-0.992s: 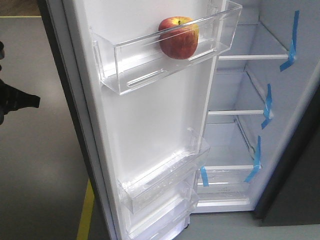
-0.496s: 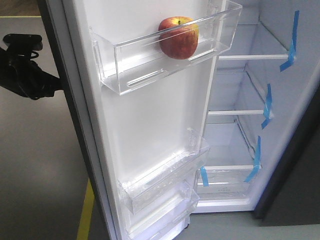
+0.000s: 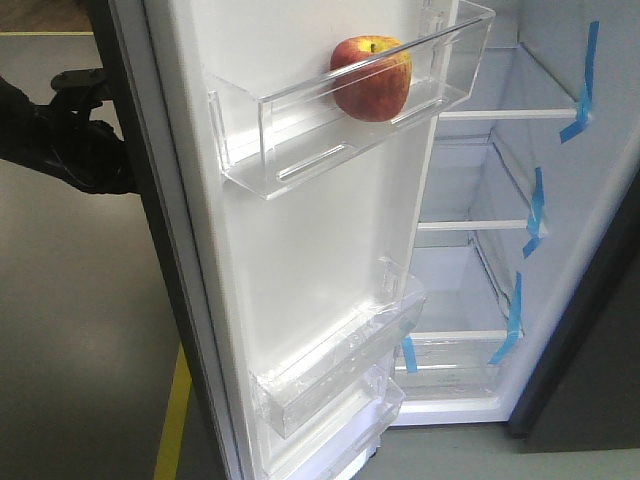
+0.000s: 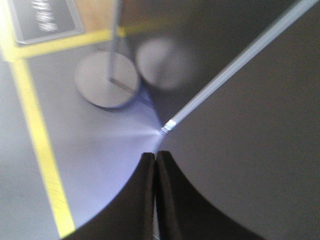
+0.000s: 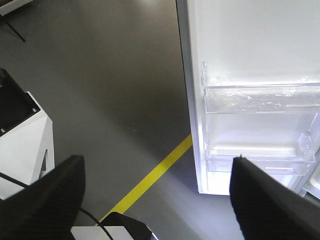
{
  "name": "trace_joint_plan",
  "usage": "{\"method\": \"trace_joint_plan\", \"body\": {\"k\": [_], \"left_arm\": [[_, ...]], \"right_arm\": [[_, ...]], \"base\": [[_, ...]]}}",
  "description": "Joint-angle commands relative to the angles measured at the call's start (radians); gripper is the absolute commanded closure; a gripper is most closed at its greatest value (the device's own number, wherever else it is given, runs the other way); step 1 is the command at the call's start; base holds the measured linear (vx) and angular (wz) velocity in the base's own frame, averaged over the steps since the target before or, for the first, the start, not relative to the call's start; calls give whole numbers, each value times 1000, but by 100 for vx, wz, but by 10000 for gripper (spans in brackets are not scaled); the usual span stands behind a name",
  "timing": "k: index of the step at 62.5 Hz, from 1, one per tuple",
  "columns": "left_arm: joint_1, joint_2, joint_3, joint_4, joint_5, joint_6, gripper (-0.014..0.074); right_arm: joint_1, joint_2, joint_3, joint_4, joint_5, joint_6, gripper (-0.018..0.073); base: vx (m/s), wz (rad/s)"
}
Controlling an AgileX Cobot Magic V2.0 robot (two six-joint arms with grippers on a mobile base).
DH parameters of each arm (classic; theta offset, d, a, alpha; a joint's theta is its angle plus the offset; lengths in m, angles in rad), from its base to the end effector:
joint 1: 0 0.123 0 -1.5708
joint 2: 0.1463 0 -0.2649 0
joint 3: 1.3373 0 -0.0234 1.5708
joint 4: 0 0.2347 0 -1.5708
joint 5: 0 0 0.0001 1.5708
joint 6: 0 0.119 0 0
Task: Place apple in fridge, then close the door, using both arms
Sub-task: 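Move the left gripper to the outer edge of the refrigerator door, then push the refrigerator door shut with the left gripper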
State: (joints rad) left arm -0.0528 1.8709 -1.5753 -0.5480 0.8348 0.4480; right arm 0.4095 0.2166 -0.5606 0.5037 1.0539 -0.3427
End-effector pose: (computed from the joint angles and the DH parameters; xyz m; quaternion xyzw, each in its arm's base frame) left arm 0.4083 -0.0676 0.2461 0.1111 0.9309 -0.1870 0.2934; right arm 0.0232 0.0645 0.2786 -0.3066 0.8054 0.2636 0.4335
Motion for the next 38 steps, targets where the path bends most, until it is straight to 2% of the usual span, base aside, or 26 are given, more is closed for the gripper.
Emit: {"method": "trace_joint_plan", "body": {"k": [1,17,38], "left_arm": [[-7,-53,-33,-68,1,18,603],[-47,-64,-33,-167,29,84,603],[-142,-104,-33,-223,19,125,603]], "right_arm": [[1,12,-20,29,-55,-7,-6],[1,12,-20,29,-55,-7,-6],[1,12,-20,29,-55,-7,-6]], "base": [[0,0],[0,0],[0,0]]}}
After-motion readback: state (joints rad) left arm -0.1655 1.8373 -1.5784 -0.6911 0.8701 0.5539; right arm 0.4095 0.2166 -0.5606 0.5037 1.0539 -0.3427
